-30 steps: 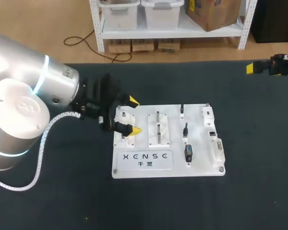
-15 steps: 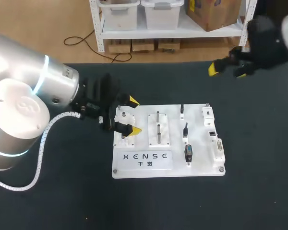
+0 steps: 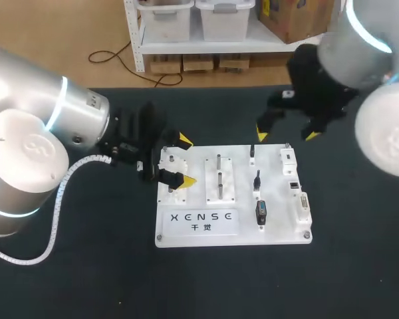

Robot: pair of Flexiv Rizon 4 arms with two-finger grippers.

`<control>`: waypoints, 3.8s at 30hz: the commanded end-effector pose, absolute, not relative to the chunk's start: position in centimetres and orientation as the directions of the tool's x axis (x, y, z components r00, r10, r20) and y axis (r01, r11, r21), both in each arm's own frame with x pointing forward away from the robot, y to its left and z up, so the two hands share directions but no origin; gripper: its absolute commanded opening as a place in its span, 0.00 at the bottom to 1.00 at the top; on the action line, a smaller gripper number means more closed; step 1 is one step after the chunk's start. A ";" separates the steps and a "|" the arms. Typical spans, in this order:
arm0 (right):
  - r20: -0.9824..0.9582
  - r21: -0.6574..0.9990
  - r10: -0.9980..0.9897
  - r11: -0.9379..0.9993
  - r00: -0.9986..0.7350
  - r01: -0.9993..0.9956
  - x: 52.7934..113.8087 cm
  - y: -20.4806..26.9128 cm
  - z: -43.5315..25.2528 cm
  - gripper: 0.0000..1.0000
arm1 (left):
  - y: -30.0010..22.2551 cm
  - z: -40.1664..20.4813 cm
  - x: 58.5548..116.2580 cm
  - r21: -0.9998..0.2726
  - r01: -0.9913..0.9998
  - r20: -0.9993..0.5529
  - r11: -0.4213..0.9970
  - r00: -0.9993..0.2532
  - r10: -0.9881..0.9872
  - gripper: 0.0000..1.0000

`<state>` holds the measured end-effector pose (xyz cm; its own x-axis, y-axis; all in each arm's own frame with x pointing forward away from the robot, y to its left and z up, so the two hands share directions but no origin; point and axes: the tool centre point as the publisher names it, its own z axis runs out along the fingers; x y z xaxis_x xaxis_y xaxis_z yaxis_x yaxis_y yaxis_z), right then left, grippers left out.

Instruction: Insert the Ethernet cable into its matching sockets.

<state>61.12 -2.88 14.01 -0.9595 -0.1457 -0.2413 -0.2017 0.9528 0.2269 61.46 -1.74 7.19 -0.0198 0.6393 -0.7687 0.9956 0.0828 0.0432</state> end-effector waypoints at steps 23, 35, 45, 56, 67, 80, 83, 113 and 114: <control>-0.131 0.001 -0.140 0.990 -0.981 -0.142 60.7 0.3 4.5 1.00 | -1.8 7.2 61.5 0.043 0.996 -0.766 0.084 -0.021 0.642 1.00; -0.094 0.016 -0.121 0.992 -0.988 -0.123 59.6 0.8 2.2 1.00 | -1.8 7.2 61.5 0.043 0.996 -0.766 0.084 -0.021 0.642 1.00; -0.116 -0.008 -0.116 0.993 -0.986 -0.116 59.9 0.5 1.8 0.72 | -1.8 7.2 61.5 0.043 0.996 -0.766 0.084 -0.021 0.642 1.00; -0.124 -0.008 -0.108 0.994 -0.986 -0.108 60.0 0.3 1.7 0.19 | -1.8 7.2 61.5 0.043 0.996 -0.766 0.084 -0.021 0.642 1.00; -0.128 0.002 -0.108 0.994 -0.986 -0.110 60.2 0.3 1.9 0.00 | -1.8 7.2 61.5 0.043 0.996 -0.766 0.084 -0.021 0.642 1.00; -0.156 -0.024 -0.100 0.995 -0.983 -0.097 60.5 -1.1 5.5 0.00 | -1.8 7.2 61.5 0.043 0.996 -0.766 0.084 -0.021 0.642 1.00; -0.161 -0.037 -0.090 0.996 -0.983 -0.086 60.3 -2.1 6.0 0.00 | -1.8 7.2 61.5 0.043 0.996 -0.766 0.084 -0.021 0.642 1.00; -0.149 -0.049 -0.031 0.999 -0.988 -0.024 59.7 -7.2 3.2 0.00 | -1.8 7.2 61.5 0.043 0.996 -0.766 0.084 -0.021 0.642 1.00; -0.149 -0.046 -0.030 0.999 -0.988 -0.024 59.8 -7.2 3.1 0.00 | -1.8 7.2 61.5 0.043 0.996 -0.766 0.084 -0.021 0.642 1.00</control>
